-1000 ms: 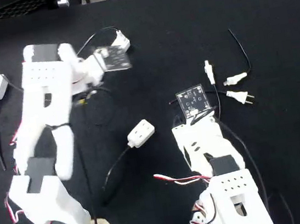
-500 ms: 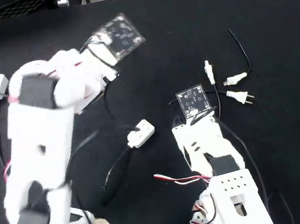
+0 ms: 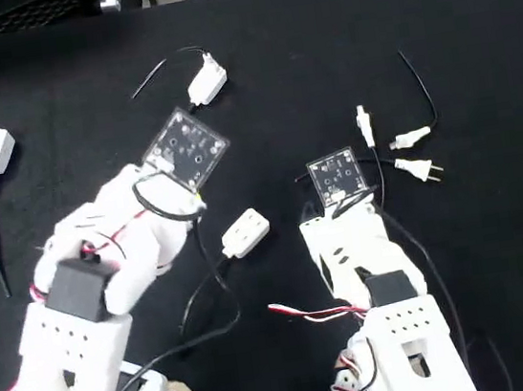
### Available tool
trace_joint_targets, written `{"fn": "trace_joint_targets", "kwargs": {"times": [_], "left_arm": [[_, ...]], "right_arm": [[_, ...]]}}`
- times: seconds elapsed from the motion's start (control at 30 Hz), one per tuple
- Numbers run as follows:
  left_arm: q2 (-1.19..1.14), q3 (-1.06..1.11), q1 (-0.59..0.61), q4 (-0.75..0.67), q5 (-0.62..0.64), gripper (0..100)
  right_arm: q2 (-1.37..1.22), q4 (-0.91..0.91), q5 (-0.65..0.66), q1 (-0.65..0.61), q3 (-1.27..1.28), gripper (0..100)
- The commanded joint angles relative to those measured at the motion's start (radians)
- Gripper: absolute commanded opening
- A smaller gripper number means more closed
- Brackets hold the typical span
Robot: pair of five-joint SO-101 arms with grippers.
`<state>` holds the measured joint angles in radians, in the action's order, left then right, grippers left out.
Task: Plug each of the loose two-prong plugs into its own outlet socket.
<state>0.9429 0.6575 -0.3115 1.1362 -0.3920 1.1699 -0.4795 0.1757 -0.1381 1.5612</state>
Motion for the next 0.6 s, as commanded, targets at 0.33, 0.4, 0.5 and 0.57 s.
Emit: {"fn": "trace_joint_targets", "kwargs": {"times": [0.33,0.4,0.5,0.57], "left_arm": [[0.048,0.257,-0.143,-0.358,0.302,3],[0.048,0.283,-0.15,-0.405,0.258,3],[0.048,0.352,-0.173,-0.499,0.189,3],[0.058,0.424,-0.219,-0.543,0.144,3]], "right_arm": [[0.004,0.018,-0.003,-0.008,-0.213,2.1],[0.004,0.018,-0.003,-0.008,-0.239,2.1],[0.004,0.018,-0.003,-0.006,-0.272,2.1],[0.004,0.018,-0.003,-0.006,-0.297,2.1]]}}
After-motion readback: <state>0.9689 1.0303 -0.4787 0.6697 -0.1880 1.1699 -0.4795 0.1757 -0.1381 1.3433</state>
